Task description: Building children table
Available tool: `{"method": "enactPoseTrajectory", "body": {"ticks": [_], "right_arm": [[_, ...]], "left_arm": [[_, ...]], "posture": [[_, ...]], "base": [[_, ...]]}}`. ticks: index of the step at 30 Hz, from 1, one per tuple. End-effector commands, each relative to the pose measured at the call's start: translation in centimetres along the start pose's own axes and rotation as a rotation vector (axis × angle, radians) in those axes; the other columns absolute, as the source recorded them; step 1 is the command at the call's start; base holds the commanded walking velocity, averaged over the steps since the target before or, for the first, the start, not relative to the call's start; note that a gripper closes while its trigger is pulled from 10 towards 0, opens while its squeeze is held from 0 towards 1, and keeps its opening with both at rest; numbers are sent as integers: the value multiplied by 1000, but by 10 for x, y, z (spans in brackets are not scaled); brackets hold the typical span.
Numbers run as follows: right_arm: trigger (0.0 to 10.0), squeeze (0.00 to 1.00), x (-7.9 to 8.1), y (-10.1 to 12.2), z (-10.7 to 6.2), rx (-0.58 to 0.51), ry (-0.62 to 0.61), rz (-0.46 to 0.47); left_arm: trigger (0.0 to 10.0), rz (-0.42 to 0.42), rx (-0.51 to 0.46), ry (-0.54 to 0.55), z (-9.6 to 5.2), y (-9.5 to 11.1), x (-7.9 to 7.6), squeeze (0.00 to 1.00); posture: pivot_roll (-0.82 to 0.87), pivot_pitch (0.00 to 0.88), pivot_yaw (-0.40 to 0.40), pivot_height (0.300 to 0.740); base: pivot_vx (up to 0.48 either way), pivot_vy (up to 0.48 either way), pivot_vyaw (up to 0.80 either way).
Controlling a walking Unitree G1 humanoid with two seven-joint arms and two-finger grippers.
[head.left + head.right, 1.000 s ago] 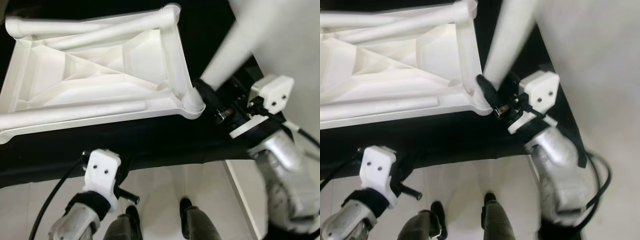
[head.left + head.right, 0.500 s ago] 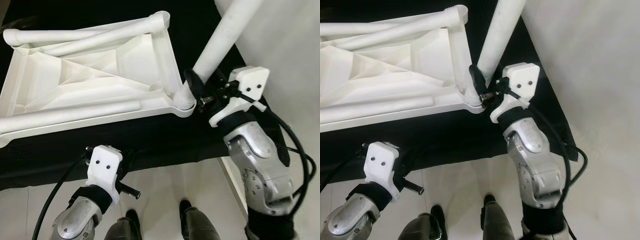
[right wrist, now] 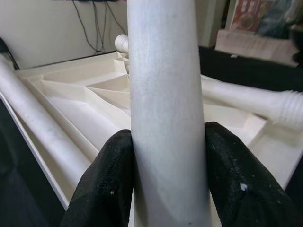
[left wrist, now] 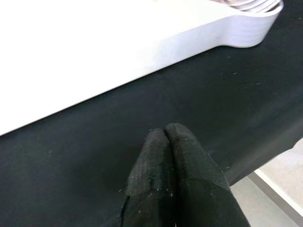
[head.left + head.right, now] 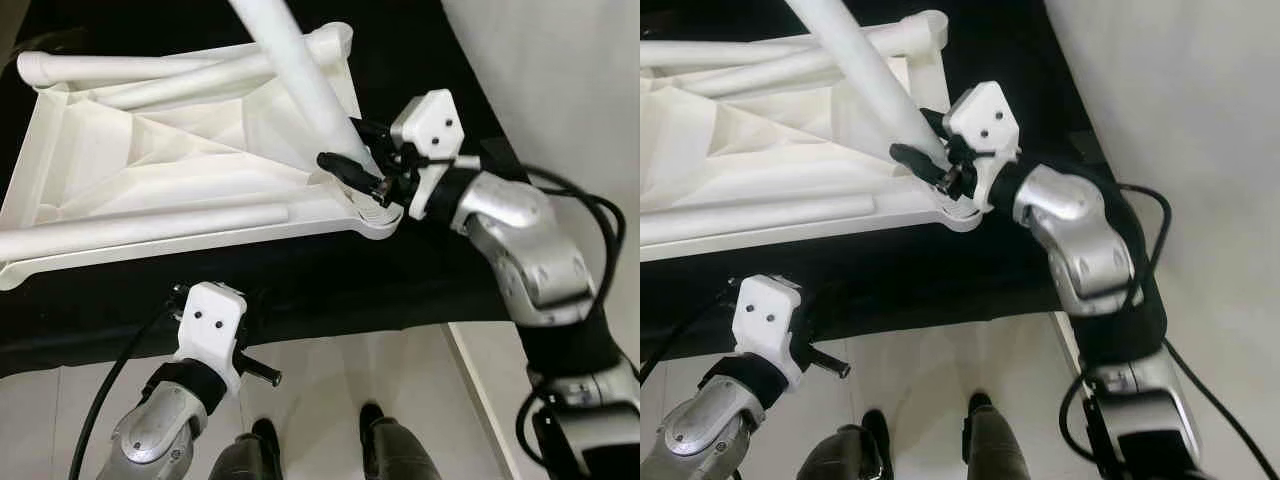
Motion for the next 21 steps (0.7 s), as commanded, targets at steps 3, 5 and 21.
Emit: {"method": "enactPoseTrajectory", "body": {"ticks": [3,5,21], "right_arm": [[10000,0,-7,-51,-4,174,-35,184],[10000,0,-11,-51,-3,137,-56,231],[10000,0,-21,12,-11,-353,105,440]], "left_arm": [[10000,6,25,10,-3,-6,1,0],[10000,8,24,13,-3,-6,2,0],[10000,-52,-280,67,26,62,56,0]], "posture": [[-49,341,42,740],[-44,337,44,740],[-42,252,32,740]], "base": [[0,0,0],[0,0,0],[0,0,0]]}}
Point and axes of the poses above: a point about 5 cm out from each wrist's last joint towards the gripper, its own z axis pointing out of the wrist towards the gripper, its own y axis along the axis of the wrist's last joint, x = y × z, the point moved 1 cm from there along z, pointing out of the wrist towards the gripper, and after that the axes turned 12 degrees about z, right-handed, at the moved point
